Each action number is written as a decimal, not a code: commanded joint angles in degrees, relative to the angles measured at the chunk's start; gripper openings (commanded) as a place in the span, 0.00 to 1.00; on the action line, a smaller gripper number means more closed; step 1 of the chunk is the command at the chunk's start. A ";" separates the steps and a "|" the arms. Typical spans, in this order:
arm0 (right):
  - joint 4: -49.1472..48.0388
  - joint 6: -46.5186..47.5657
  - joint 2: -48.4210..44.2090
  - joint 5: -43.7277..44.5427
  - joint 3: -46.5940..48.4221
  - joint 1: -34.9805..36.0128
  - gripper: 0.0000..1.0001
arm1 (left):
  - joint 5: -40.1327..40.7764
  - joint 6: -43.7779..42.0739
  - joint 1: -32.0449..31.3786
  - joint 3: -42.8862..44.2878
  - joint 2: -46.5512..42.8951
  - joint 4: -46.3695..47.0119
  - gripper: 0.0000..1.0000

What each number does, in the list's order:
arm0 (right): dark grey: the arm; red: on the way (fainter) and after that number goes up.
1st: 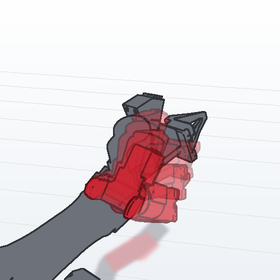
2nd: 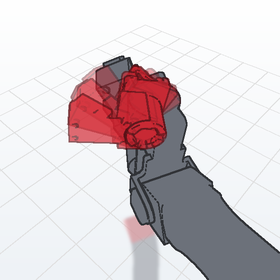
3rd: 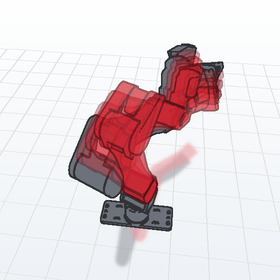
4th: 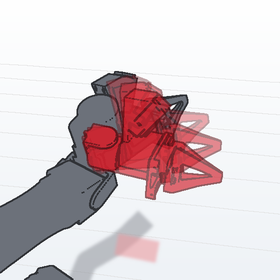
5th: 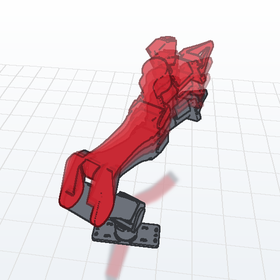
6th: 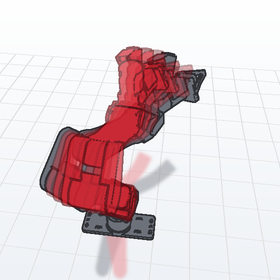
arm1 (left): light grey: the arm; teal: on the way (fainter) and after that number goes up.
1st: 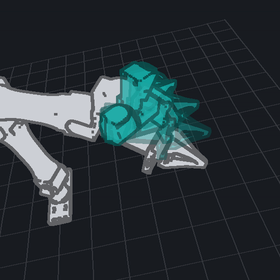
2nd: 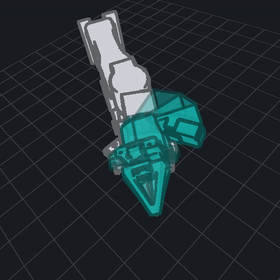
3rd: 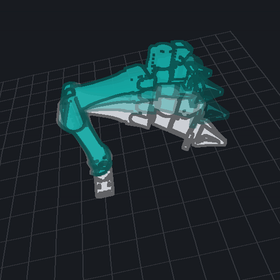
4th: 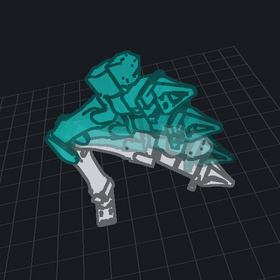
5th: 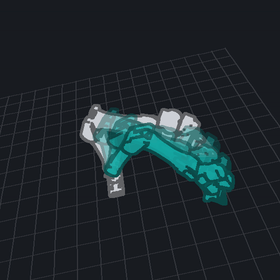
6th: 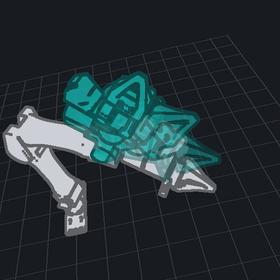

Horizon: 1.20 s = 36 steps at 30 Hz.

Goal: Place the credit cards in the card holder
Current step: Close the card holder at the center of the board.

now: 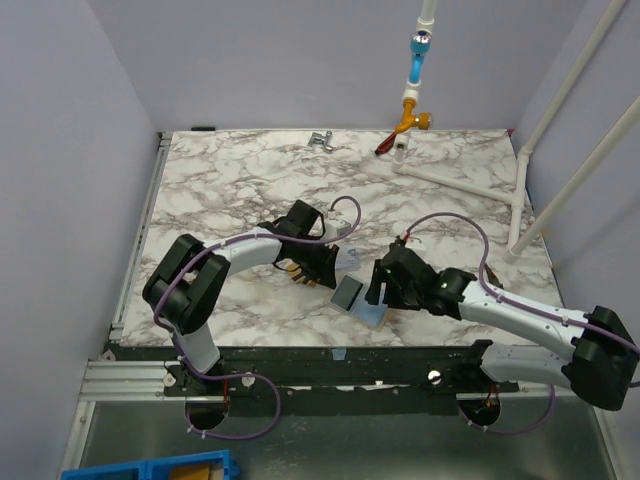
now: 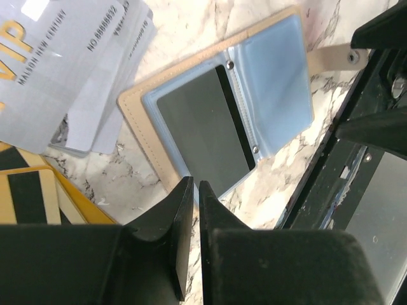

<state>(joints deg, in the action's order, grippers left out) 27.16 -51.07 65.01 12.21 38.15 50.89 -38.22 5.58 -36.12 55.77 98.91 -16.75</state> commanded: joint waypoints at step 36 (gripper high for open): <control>-0.46 -6.23 2.34 -1.50 -8.37 -3.09 0.46 | -4.07 2.12 -0.30 1.60 3.67 -0.04 0.16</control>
<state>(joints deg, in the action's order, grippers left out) 31.55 -58.37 67.05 14.92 31.73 50.04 -40.18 6.72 -35.79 57.32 100.49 -18.02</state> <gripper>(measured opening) 0.466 0.155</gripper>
